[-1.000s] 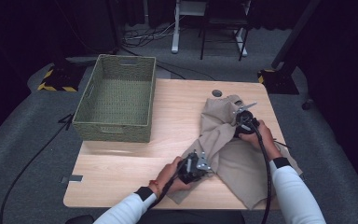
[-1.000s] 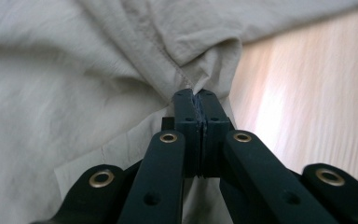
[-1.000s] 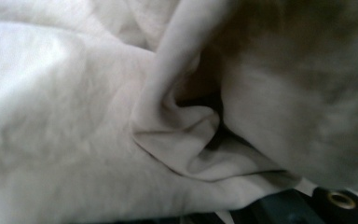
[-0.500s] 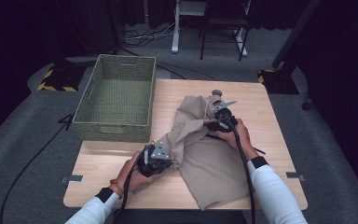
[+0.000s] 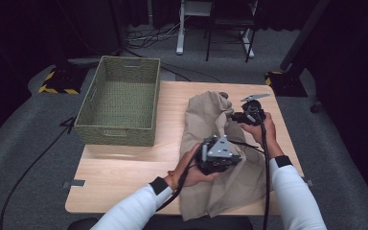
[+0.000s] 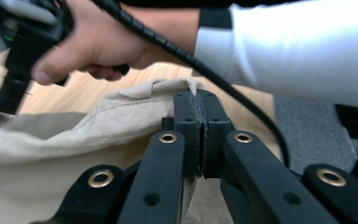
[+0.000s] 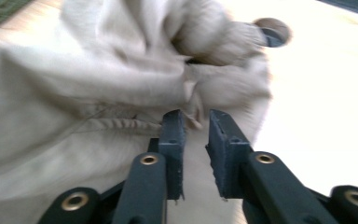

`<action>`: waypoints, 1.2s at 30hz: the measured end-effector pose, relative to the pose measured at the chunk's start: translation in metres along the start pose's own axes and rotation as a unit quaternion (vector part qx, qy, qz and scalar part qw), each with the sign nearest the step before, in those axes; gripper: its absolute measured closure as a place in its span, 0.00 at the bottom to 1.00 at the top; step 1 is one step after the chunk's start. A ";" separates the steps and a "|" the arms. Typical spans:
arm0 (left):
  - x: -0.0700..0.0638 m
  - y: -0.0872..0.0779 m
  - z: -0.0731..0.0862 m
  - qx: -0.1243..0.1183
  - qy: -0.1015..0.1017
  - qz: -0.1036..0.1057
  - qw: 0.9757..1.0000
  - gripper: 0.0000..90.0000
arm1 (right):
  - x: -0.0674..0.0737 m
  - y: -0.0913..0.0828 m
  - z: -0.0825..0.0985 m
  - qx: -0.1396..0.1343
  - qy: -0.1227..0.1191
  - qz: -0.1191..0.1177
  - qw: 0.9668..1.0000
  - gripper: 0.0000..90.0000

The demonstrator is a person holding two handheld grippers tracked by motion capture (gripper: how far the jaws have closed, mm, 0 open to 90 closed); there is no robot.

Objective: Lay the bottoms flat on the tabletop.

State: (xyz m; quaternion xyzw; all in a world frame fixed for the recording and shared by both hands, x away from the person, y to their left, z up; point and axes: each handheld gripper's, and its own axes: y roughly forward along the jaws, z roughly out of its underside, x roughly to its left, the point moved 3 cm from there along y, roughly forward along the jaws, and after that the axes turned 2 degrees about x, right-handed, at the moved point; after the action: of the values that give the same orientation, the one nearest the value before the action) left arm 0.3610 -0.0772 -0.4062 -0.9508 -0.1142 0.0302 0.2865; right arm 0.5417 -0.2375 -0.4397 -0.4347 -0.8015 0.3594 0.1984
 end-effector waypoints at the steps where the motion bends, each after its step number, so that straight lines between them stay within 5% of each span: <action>1: 0.002 0.012 0.003 0.014 0.003 -0.011 1.000 0.97 | -0.004 -0.003 0.003 -0.002 0.003 0.004 1.000 0.76; 4: 0.008 0.039 0.013 0.029 -0.018 0.011 0.999 0.89 | -0.015 -0.013 0.017 -0.009 0.000 0.006 1.000 0.69; 7: 0.008 0.045 0.020 0.034 -0.046 0.037 0.998 0.57 | -0.024 -0.022 0.034 -0.006 -0.004 0.016 1.000 0.64; 9: 0.006 0.030 0.020 0.020 -0.053 0.048 0.997 0.32 | -0.026 -0.029 0.045 -0.008 -0.012 0.007 1.000 0.59; 12: 0.002 -0.010 0.026 -0.006 -0.047 0.049 0.998 0.23 | -0.023 -0.044 0.063 -0.020 -0.018 -0.013 1.000 0.56; 14: 0.002 -0.036 0.040 -0.001 -0.030 0.006 1.000 0.23 | -0.015 -0.056 0.075 -0.030 -0.024 -0.039 0.999 0.52; 16: 0.004 -0.054 0.061 0.030 -0.018 -0.043 0.998 0.24 | -0.001 -0.066 0.089 -0.033 -0.035 -0.062 0.997 0.49; 22: 0.008 -0.084 0.135 0.102 -0.027 -0.114 0.988 0.23 | 0.054 -0.079 0.127 -0.012 -0.094 -0.093 0.991 0.40; 26: 0.009 -0.093 0.169 0.128 -0.044 -0.123 0.983 0.21 | 0.075 -0.078 0.147 0.006 -0.109 -0.085 0.990 0.33; 30: 0.010 -0.094 0.190 0.142 -0.057 -0.116 0.981 0.20 | 0.078 -0.067 0.160 0.033 -0.098 -0.085 0.991 0.30; 33: 0.013 -0.093 0.199 0.139 -0.070 -0.109 0.982 0.20 | 0.075 -0.061 0.161 0.037 -0.081 -0.090 0.992 0.43; 36: 0.016 -0.094 0.202 0.129 -0.074 -0.107 0.983 0.18 | 0.077 -0.058 0.162 0.042 -0.104 -0.082 0.990 0.64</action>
State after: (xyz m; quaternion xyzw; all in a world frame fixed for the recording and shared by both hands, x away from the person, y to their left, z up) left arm 0.3327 0.1110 -0.5232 -0.8833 -0.2318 0.0842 0.3987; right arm 0.3652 -0.2592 -0.5029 -0.3191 -0.8350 0.4182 0.1611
